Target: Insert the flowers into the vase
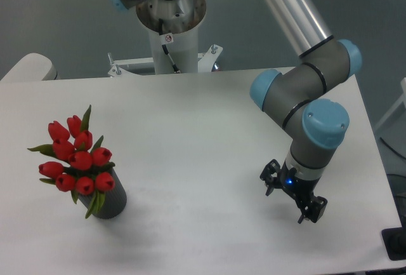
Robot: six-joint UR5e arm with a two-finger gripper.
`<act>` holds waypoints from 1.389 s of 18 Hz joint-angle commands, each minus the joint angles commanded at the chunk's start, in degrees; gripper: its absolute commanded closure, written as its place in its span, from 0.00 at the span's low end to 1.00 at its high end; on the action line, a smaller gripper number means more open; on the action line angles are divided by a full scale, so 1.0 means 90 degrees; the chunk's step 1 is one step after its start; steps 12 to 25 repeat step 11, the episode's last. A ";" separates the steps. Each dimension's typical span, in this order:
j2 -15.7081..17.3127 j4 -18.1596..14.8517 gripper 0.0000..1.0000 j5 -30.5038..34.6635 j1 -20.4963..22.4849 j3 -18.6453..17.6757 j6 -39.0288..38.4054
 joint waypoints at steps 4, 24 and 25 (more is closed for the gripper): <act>-0.0215 0.0029 0.00 0.0030 0.0000 0.0274 0.0421; -0.0177 -0.0001 0.00 0.0089 -0.0010 0.0206 0.0851; -0.0177 -0.0001 0.00 0.0089 -0.0010 0.0206 0.0851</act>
